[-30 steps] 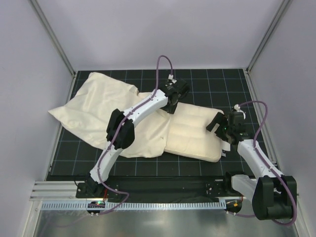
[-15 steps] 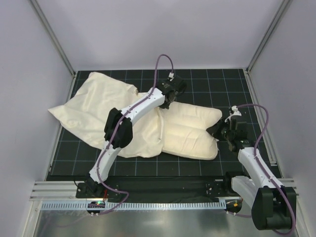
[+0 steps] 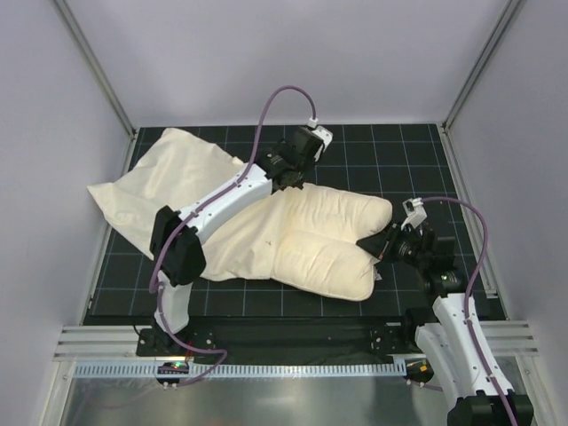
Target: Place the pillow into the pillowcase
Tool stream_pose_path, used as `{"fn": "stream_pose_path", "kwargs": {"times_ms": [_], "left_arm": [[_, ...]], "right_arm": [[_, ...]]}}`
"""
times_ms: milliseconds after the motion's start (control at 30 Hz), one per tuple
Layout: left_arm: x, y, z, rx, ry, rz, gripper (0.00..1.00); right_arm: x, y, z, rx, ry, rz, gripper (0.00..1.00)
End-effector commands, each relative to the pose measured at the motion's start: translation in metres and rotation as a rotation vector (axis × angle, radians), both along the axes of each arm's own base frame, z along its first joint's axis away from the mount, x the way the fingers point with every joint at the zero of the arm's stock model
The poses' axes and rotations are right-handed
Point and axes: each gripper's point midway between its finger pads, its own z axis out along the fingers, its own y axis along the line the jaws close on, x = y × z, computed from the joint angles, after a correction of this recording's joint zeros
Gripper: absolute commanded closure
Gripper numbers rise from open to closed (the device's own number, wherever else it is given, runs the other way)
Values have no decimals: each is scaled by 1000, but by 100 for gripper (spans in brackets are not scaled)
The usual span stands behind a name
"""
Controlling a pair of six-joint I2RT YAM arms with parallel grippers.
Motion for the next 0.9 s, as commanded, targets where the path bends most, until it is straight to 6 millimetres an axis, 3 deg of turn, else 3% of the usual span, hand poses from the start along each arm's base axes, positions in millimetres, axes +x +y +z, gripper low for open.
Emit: {"fn": "stream_pose_path", "kwargs": {"times_ms": [0,67,100,267,500,600,633,700,800,867], "left_arm": [[-28,-65,65,-298,-74,-308,100],[-41,-84,78,-362,-107,-400,98],[-48,-87,73,-363,-101,-424,98],[-88,-123,89,-438,-91,-594,95],[-101,-129,92,-427,-92,-687,99],[-78,-111,78,-321,-147,-570,100],[-70,-103,73,-277,-159,-534,100],[-48,-85,59,-178,-199,-421,89],[-18,-55,57,-126,-233,-212,85],[-9,-42,54,-145,-216,-145,83]], "right_arm": [[-16,28,55,119,-137,190,96],[-19,32,61,138,-162,218,96],[-21,35,64,145,-169,235,96],[-23,42,75,156,-200,258,96],[-18,37,90,114,-260,226,96],[-25,38,102,113,-301,242,96],[-31,37,115,110,-347,247,96],[-36,35,128,86,-410,245,96],[-50,32,151,58,-483,244,96],[-62,34,165,59,-531,275,96]]}}
